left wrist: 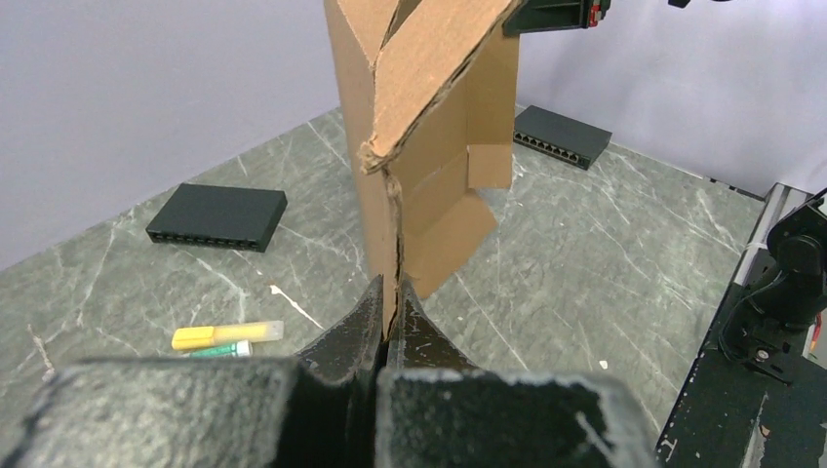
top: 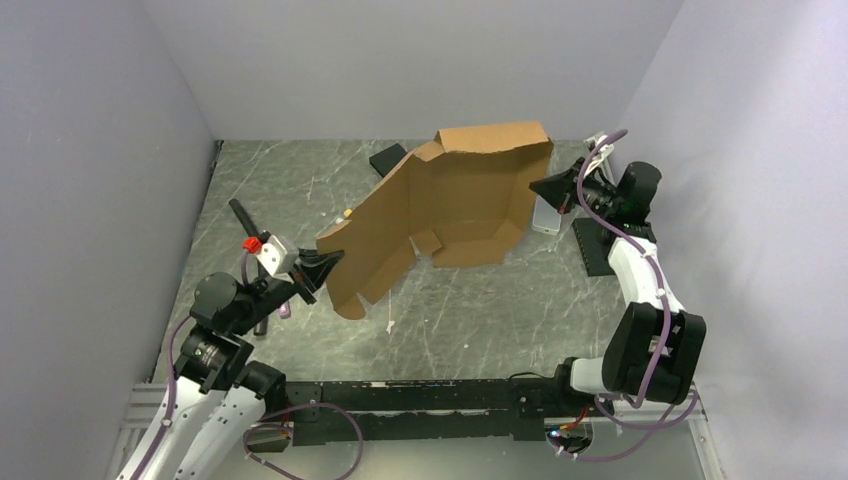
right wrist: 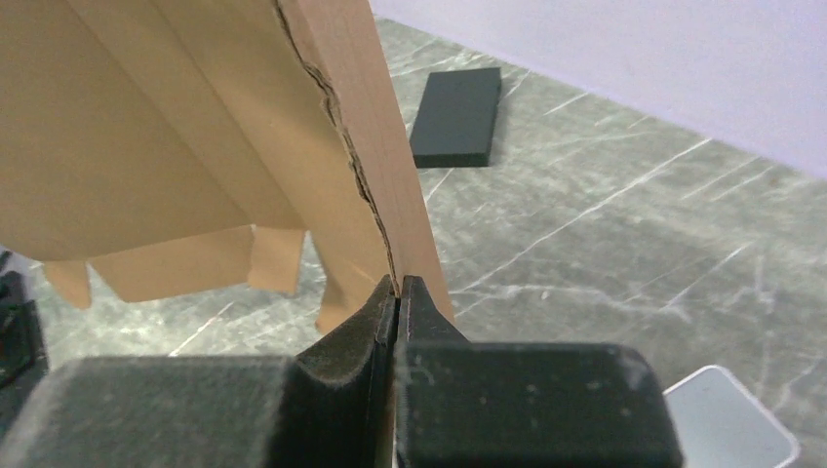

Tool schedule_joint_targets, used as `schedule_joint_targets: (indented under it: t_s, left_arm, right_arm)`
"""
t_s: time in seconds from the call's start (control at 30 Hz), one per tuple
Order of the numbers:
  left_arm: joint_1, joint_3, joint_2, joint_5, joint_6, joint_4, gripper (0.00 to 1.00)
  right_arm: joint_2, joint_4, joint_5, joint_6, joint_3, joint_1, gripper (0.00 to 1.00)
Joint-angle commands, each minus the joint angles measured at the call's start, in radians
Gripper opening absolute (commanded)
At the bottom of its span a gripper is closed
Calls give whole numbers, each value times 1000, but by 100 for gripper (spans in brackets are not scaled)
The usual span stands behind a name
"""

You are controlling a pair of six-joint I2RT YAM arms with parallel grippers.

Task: Fold the paper box

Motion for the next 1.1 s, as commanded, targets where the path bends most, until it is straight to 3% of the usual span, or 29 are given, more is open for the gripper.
schedule_joint_targets:
  t_s: [0.0,0.13,0.33,0.6,1.07]
  left_arm:
    - [-4,-3,34,25,-1,9,0]
    - [-4,-39,84,28,-73,72,0]
    - [-4,-76,166,29,-172,182,0]
    - [-4,-124,153,8,-225,203,0]
    - [-10,-119,178,18,-249,188,0]
  right_arm:
    - [14,57,-33,133,-32,6,0]
    - [26,22,40,120,-63,20,0]
    - [37,186,151,247,-187,37,0]
    - [-10,205,287,247,-284,112,0]
    - [-73,124,267,2,-344,180,0]
